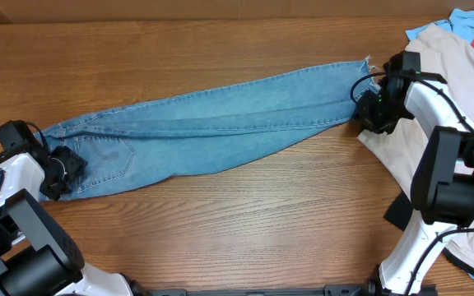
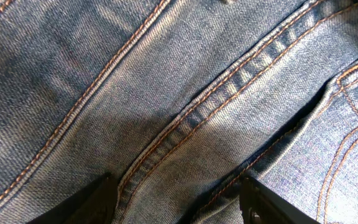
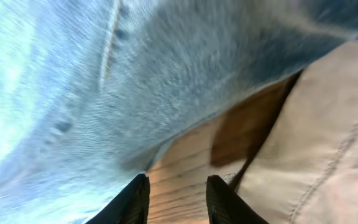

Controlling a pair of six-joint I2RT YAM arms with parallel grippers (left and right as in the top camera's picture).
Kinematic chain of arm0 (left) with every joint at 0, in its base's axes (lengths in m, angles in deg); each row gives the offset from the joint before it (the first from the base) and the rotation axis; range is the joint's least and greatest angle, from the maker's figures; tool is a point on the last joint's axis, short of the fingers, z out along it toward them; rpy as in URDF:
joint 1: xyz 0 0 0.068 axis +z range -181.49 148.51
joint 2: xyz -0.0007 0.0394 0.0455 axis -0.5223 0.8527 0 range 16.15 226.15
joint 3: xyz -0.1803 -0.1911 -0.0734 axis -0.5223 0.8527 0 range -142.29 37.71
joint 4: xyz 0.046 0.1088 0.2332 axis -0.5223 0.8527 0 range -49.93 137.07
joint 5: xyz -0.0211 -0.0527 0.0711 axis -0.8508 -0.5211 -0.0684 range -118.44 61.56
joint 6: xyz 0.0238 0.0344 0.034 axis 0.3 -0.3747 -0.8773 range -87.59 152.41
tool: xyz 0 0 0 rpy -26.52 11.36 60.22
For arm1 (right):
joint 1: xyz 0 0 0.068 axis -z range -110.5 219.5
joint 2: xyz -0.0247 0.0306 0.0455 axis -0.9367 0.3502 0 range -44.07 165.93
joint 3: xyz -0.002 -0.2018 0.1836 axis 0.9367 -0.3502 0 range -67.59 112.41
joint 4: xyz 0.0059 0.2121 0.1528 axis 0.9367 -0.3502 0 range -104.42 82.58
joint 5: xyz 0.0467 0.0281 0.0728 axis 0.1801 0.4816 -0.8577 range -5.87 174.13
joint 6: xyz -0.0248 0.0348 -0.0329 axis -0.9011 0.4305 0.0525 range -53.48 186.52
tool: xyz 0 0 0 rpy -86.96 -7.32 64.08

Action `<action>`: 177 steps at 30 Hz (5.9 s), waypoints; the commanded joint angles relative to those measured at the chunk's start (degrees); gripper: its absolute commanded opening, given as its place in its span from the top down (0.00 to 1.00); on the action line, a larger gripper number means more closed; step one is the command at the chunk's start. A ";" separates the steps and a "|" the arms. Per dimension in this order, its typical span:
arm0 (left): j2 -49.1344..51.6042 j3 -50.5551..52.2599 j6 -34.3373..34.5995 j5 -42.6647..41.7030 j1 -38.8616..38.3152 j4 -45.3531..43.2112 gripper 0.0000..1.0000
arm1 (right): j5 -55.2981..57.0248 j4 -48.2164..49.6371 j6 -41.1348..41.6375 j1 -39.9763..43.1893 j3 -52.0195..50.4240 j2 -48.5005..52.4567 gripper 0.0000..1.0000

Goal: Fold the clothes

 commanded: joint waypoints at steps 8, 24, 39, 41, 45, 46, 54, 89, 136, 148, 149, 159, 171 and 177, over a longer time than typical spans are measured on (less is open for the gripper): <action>0.66 2.29 0.02 1.49 0.35 1.07 0.33 | -0.83 7.48 2.62 -0.74 -2.25 0.37 0.66; 0.66 2.29 0.00 1.49 0.35 1.33 0.31 | 1.55 9.16 2.64 -1.64 -2.86 0.39 0.81; 0.66 2.29 0.00 1.49 0.35 1.51 0.31 | 2.10 10.64 2.64 -2.67 -5.22 -0.52 0.96; 0.66 2.29 0.00 1.49 0.35 1.49 0.31 | 3.67 7.21 2.64 -2.58 -2.89 -2.25 0.96; 0.66 2.29 0.00 1.49 0.35 1.44 0.30 | 7.26 0.24 2.62 -2.58 2.62 -6.29 0.96; 0.66 2.29 0.00 1.49 0.35 1.44 0.31 | 7.41 -1.20 2.62 -2.58 3.89 -7.13 0.96; 0.66 2.29 0.00 1.49 0.35 1.44 0.30 | 7.13 -10.58 0.66 -2.69 11.96 -9.07 0.96; 0.66 2.29 -0.02 0.39 0.35 2.36 0.30 | 18.32 9.22 3.98 -4.17 11.98 4.02 0.60; 0.66 2.29 -0.02 0.44 0.35 1.90 0.30 | 21.38 2.97 5.20 -2.14 26.51 4.44 0.96; 0.66 2.29 0.02 0.02 0.35 -0.55 0.31 | 21.29 -8.85 5.60 1.92 30.05 4.42 0.96; 0.66 2.29 0.04 -0.50 0.35 -1.77 0.30 | 21.31 -9.14 5.42 2.03 30.67 4.42 0.96; 0.63 2.27 4.13 -7.87 0.35 -10.93 0.28 | 21.09 -10.67 5.20 0.92 33.99 4.50 0.96; 0.63 2.29 4.11 -7.82 0.35 -14.73 0.24 | 21.11 -8.87 5.22 -1.97 33.83 7.65 0.95; 0.66 2.27 4.11 -8.04 0.35 -18.71 0.21 | 21.09 -1.81 5.25 -1.95 33.73 10.12 0.95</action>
